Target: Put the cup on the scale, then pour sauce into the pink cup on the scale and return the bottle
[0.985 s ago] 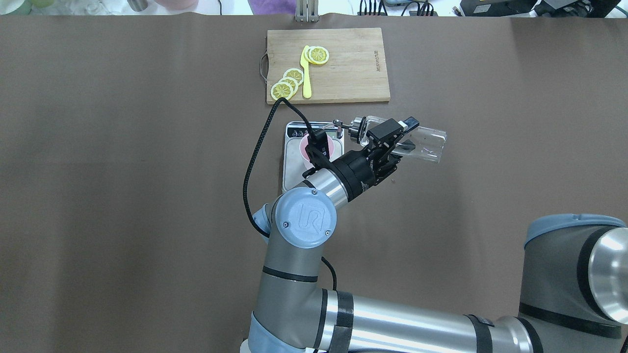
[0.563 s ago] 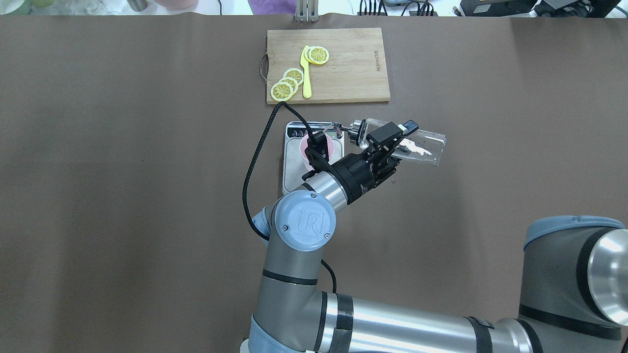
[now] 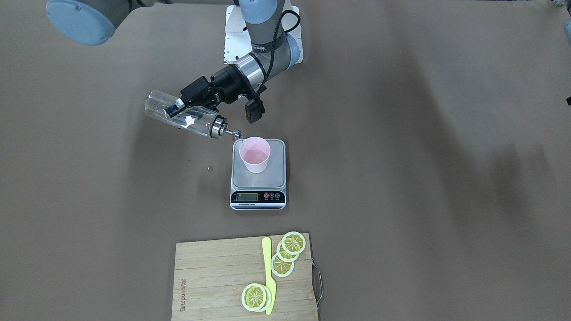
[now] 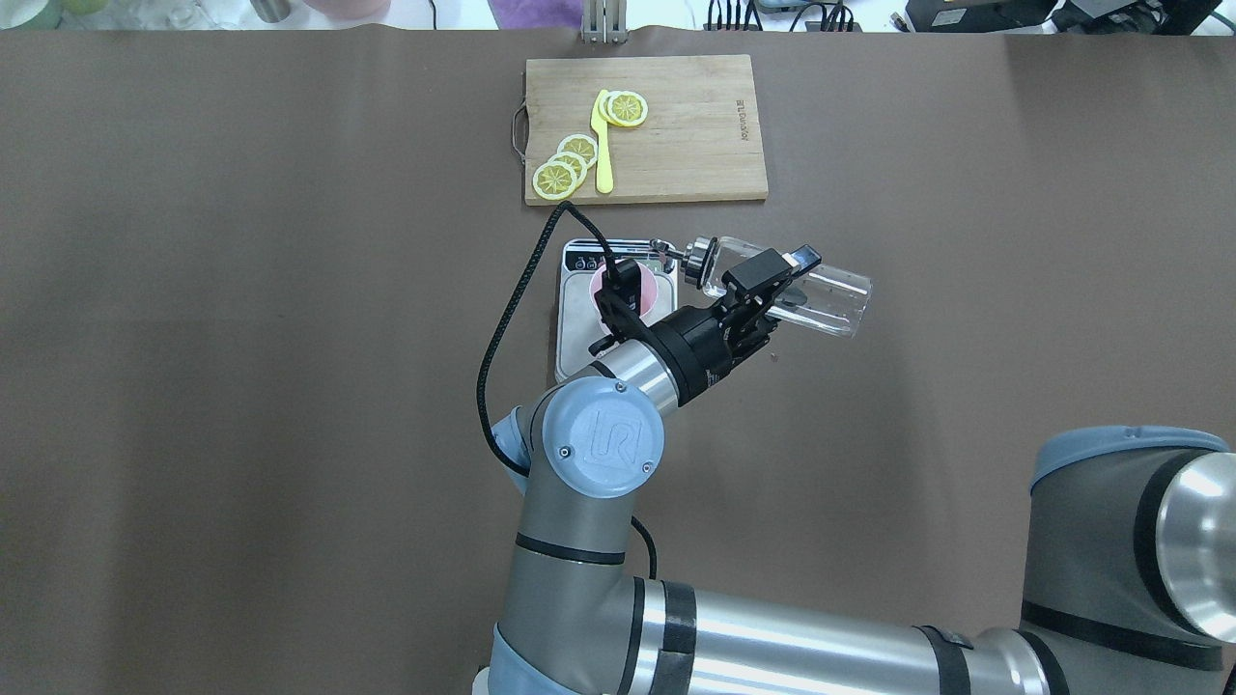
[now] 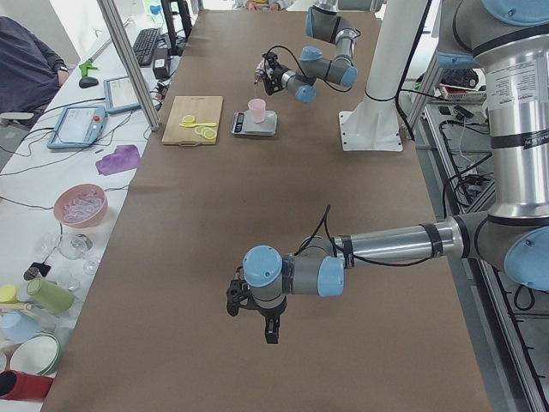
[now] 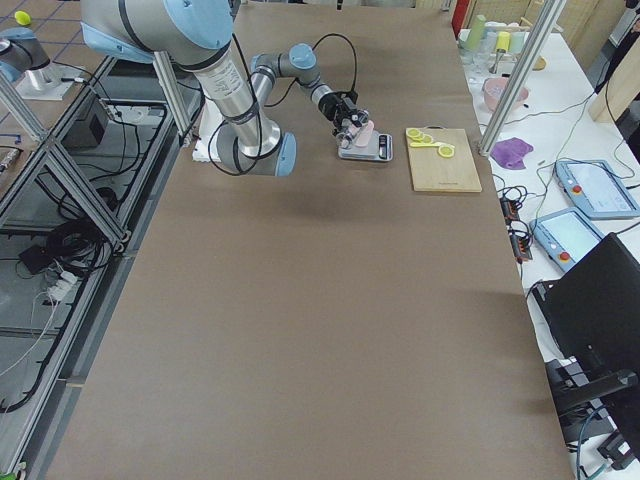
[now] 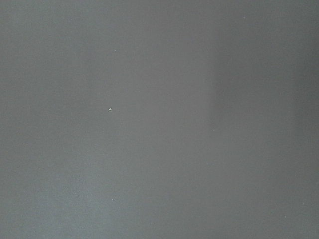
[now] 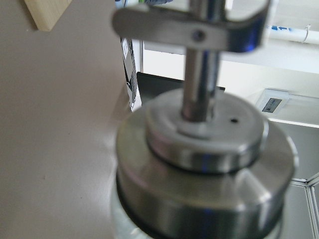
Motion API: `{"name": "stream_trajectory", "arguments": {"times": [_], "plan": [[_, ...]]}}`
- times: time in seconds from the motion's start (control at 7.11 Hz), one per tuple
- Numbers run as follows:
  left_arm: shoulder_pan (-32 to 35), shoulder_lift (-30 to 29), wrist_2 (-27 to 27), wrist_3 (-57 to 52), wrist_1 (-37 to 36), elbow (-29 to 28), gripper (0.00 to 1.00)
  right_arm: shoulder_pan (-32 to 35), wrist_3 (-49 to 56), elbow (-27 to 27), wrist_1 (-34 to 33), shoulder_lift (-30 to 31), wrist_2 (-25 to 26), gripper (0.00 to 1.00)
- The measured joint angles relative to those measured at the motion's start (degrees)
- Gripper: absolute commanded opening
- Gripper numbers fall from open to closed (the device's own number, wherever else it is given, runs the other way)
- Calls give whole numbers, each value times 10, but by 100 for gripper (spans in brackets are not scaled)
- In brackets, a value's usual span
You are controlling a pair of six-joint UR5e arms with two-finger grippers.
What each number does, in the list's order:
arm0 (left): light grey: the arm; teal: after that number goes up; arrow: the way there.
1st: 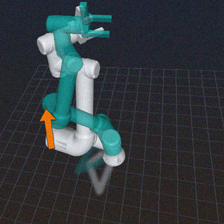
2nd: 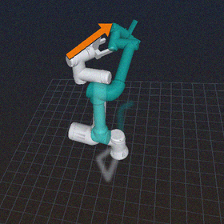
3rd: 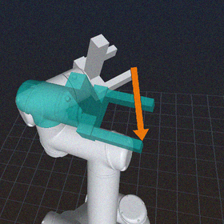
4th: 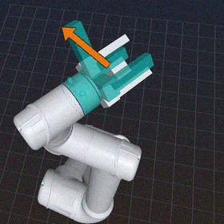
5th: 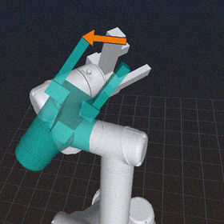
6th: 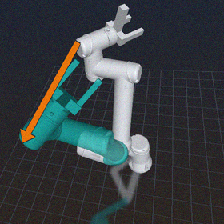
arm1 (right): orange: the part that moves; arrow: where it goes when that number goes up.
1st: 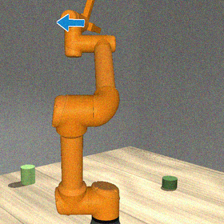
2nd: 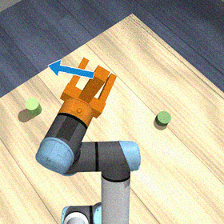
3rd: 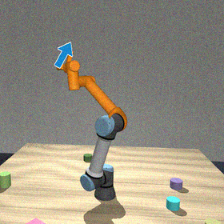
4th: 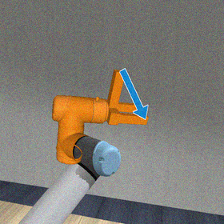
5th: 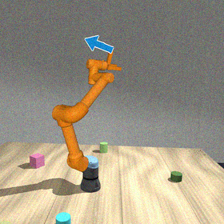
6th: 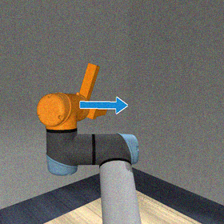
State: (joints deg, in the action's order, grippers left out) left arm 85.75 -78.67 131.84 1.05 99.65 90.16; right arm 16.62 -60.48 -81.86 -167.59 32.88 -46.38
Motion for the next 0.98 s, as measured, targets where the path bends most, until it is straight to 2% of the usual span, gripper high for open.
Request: {"name": "stream_trajectory", "arguments": {"times": [0.42,0.84,0.98], "plan": [[0,0,0,0,1,3,98,1,3,-16,63,7,0,0],[0,0,0,0,1,12,98,11,65,-145,158,78,0,0],[0,0,0,0,1,16,98,22,95,-181,212,107,-1,0]]}}
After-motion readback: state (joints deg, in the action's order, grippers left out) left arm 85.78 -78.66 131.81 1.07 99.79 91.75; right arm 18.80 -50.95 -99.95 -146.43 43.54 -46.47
